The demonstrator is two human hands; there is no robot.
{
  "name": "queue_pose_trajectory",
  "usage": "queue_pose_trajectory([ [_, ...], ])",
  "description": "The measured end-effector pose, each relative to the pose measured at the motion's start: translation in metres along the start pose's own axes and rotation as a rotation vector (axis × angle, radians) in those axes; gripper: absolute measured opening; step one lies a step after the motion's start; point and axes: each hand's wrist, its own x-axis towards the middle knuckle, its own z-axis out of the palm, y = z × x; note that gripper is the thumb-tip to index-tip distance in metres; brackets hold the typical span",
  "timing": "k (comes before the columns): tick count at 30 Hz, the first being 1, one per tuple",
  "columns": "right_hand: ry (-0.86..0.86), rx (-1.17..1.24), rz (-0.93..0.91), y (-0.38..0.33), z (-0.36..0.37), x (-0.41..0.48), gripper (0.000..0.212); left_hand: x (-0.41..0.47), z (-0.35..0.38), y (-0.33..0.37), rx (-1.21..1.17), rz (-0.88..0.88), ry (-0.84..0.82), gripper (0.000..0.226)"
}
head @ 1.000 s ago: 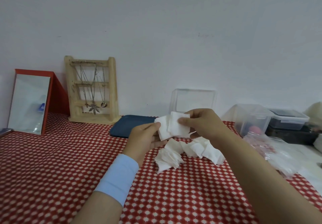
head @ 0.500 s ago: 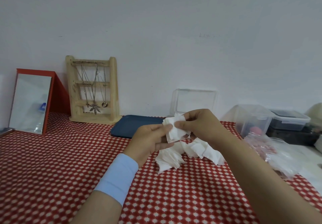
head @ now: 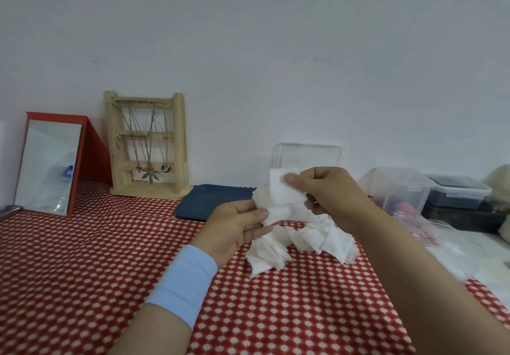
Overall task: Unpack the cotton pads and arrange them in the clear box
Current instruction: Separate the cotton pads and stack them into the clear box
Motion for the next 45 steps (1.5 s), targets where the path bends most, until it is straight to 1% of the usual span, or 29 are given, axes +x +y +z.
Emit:
queue_pose_trajectory([
  [2,-0.045,-0.096,0.007,0.001,0.007,-0.002,0.031,0.0,0.002,0.0,0.027,-0.004,-0.018,0.026],
  [5,0.03,-0.273,-0.019,0.007,0.015,0.0,0.029,-0.002,0.003,0.001,0.028,0.002,-0.031,0.028],
  [7,0.028,-0.322,-0.017,0.01,0.016,0.001,0.027,-0.002,0.003,0.001,0.041,0.002,-0.035,0.03],
  [9,-0.017,-0.303,0.015,0.009,0.015,0.0,0.032,-0.003,0.004,0.004,0.028,-0.014,-0.049,0.029],
  [10,-0.038,-0.274,0.034,0.008,0.015,-0.001,0.035,-0.003,0.005,0.005,-0.018,-0.036,-0.047,0.03],
  [12,-0.073,-0.219,0.041,0.007,0.016,-0.003,0.029,-0.004,0.007,0.008,-0.105,-0.076,-0.039,0.036],
  [13,-0.086,-0.198,0.035,0.007,0.017,-0.004,0.025,-0.005,0.006,0.009,-0.074,-0.068,-0.037,0.039],
  [14,-0.09,-0.178,0.028,0.007,0.018,-0.004,0.022,-0.005,0.007,0.009,0.015,-0.044,-0.039,0.041],
  [16,-0.078,-0.149,0.019,0.009,0.021,-0.004,0.02,-0.007,0.007,0.006,0.173,0.008,-0.049,0.036],
  [18,-0.059,-0.142,0.017,0.011,0.022,-0.002,0.018,-0.006,0.004,0.004,0.196,0.016,-0.009,0.03],
  [20,-0.038,-0.157,-0.003,0.016,0.02,0.002,0.014,-0.004,-0.001,0.004,0.171,0.007,0.043,0.029],
  [21,-0.026,-0.194,-0.026,0.018,0.017,0.004,0.01,-0.003,-0.004,0.005,0.162,0.007,0.071,0.03],
  [22,-0.022,-0.287,-0.064,0.021,0.013,0.006,0.006,-0.001,-0.008,0.005,0.146,0.013,0.098,0.03],
  [23,-0.033,-0.437,-0.117,0.023,0.007,0.009,0.006,0.001,-0.011,0.005,0.122,0.021,0.124,0.029],
  [25,-0.119,-0.776,-0.179,0.026,-0.007,0.012,0.018,0.002,-0.015,0.005,0.086,0.031,0.161,0.026],
  [26,-0.179,-0.901,-0.167,0.027,-0.013,0.013,0.022,0.003,-0.015,0.005,0.072,0.028,0.167,0.023],
  [28,-0.303,-1.034,-0.094,0.03,-0.022,0.013,0.031,0.003,-0.013,0.004,0.039,0.018,0.16,0.017],
  [30,-0.398,-1.091,-0.044,0.033,-0.023,0.013,0.042,0.003,-0.01,0.002,0.032,0.01,0.143,0.016],
  [32,-0.444,-1.143,-0.027,0.036,-0.02,0.012,0.047,0.004,-0.008,0.0,0.053,0.005,0.129,0.017],
  [34,-0.429,-1.183,-0.051,0.035,-0.017,0.013,0.043,0.004,-0.006,-0.001,0.068,0.006,0.131,0.017],
  [38,-0.359,-1.195,-0.056,0.036,-0.021,0.017,0.02,0.005,-0.005,-0.002,0.11,0.022,0.151,0.014],
  [39,-0.355,-1.225,-0.069,0.037,-0.021,0.017,0.021,0.006,-0.005,-0.003,0.124,0.026,0.155,0.015],
  [42,-0.367,-1.331,-0.069,0.048,-0.022,0.017,0.038,0.007,-0.005,-0.005,0.151,0.025,0.162,0.018],
  [43,-0.38,-1.335,-0.055,0.05,-0.021,0.017,0.037,0.007,-0.005,-0.006,0.157,0.023,0.163,0.019],
  [45,-0.36,-1.296,-0.071,0.051,-0.019,0.018,0.025,0.007,-0.005,-0.006,0.168,0.027,0.161,0.019],
])
